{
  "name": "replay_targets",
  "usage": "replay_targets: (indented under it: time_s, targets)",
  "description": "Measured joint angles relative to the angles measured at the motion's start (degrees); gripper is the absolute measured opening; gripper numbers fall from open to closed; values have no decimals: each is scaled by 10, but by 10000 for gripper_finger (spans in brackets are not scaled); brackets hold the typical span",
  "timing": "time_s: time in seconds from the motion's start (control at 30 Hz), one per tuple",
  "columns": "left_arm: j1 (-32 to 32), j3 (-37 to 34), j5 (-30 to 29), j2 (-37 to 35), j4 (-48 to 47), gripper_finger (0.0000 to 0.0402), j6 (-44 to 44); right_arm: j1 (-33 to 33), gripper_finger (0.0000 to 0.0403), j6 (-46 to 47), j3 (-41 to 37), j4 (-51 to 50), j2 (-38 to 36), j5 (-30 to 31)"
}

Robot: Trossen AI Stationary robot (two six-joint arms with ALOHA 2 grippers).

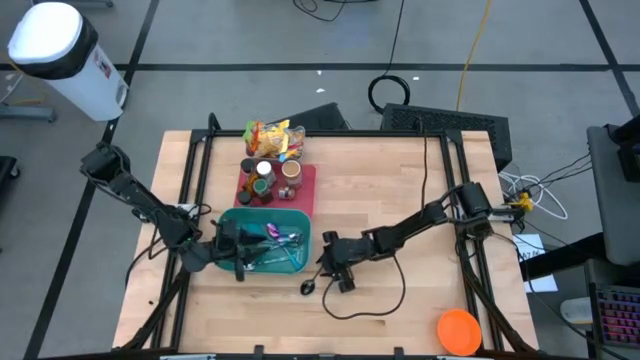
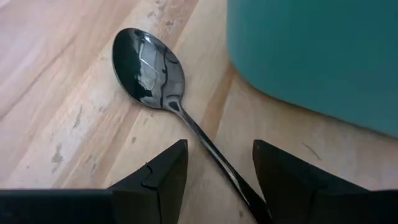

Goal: Pick & Place Food Item
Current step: Put the black spoon into the blue bin

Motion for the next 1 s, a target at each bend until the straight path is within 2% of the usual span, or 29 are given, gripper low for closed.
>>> replay_targets:
  time_s: [0.17,0.43,0.67,0.87,1.0]
  targets:
    - [0,0,0,0,61,225,53,-8,148,5,12,-94,-1,-8]
    - [0,0,4,0,166,257,134,-7,12,-5,-2,-157,0,-27]
    - [0,0,4,0,198,256,142,18,5,6,-14,-169,-11,4]
    - [8,0,4,0,200,255,140,73,2,4,-18,-232,-101,66]
    - [31,1,13,0,200,255,81,112,1,-24,-18,-256,-180,173]
